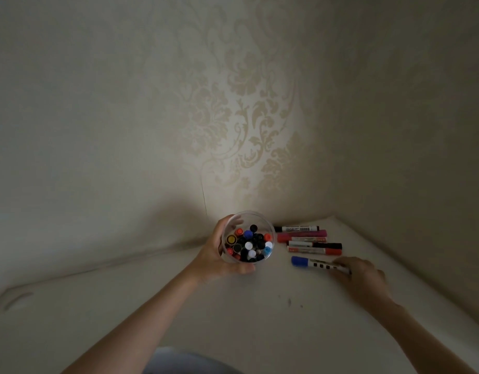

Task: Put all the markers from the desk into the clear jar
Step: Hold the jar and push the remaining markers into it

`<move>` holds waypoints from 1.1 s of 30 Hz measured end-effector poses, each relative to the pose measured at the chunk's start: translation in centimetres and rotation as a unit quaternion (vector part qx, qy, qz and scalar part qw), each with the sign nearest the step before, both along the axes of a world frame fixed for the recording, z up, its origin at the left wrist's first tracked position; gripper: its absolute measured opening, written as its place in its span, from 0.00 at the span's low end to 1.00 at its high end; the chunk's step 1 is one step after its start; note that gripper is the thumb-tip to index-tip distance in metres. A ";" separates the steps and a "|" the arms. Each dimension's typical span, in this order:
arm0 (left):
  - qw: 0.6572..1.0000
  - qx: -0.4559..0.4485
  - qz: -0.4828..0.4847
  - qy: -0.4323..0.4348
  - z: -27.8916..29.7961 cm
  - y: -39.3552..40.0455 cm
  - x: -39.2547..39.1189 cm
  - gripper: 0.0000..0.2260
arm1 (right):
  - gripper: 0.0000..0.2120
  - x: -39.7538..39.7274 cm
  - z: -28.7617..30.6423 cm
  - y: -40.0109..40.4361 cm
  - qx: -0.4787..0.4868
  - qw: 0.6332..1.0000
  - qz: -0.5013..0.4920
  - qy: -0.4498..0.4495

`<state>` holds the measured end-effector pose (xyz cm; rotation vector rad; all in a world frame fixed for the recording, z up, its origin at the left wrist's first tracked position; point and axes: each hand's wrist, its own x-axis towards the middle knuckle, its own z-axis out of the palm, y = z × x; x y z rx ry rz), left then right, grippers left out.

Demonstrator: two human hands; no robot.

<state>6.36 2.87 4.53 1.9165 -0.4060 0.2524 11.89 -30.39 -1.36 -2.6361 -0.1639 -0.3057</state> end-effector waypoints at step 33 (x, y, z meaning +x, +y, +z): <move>1.000 -0.010 -0.001 -0.014 0.3 -0.2 -0.9 0.42 | 0.09 -6.9 11.3 16.0 -0.035 0.935 0.111 -0.336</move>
